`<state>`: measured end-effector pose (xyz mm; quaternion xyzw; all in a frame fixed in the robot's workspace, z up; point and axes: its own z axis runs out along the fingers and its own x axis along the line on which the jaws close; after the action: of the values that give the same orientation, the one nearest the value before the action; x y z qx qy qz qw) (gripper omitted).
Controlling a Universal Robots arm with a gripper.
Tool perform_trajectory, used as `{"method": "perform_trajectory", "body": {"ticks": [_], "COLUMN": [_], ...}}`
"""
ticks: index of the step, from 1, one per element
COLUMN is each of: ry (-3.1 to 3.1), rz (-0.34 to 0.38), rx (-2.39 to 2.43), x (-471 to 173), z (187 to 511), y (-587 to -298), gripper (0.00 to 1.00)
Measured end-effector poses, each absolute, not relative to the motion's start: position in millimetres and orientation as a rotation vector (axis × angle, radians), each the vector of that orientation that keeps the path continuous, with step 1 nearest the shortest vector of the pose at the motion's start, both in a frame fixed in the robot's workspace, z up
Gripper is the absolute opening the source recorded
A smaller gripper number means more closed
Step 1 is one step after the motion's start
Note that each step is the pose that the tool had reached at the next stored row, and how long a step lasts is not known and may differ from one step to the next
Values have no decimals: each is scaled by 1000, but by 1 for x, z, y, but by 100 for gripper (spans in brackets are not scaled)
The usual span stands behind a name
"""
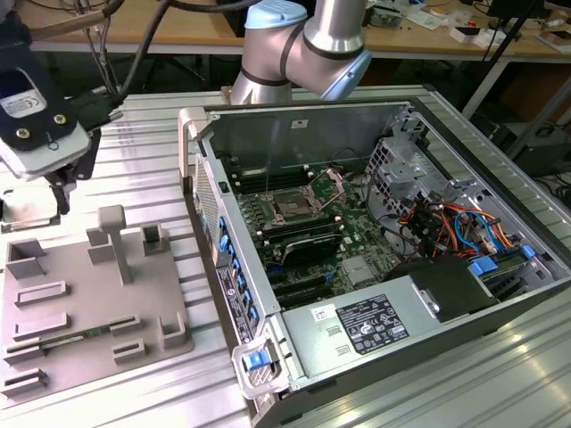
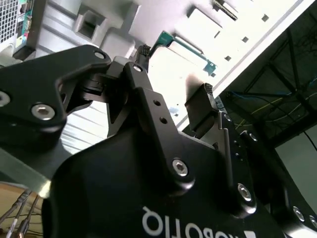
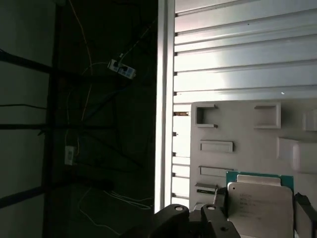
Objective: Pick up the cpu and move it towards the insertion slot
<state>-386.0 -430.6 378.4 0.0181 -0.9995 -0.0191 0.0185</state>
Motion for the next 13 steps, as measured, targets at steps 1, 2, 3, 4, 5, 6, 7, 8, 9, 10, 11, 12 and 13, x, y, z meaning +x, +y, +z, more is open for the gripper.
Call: {"method": "perform_trajectory", "body": {"ticks": [1, 2, 3, 4, 5, 6, 7, 8, 9, 10, 11, 12, 13], "ry": [-3100, -3099, -3098, -3098, -3097, -3096, -3096, -3096, -3096, -3096, -3096, -3096, -3096], "rz": [-60, -59, -60, -60, -60, -60, -59, -60, -60, -60, -59, -59, -59], "rx": [56, 56, 56, 56, 56, 56, 56, 56, 56, 56, 56, 56, 56], "x": [-371, -364, -361, -358, -354, -350, -347, -346, -345, -345, -345, -345, -345], "z": [378, 378, 378, 378, 378, 377, 377, 377, 377, 377, 378, 379, 383], "y": [-431, -431, -431, -431, -431, -431, -431, -431, -431, -431, -431, -431, -431], "gripper": [55, 55, 55, 55, 55, 55, 55, 55, 55, 55, 55, 55, 55]}}
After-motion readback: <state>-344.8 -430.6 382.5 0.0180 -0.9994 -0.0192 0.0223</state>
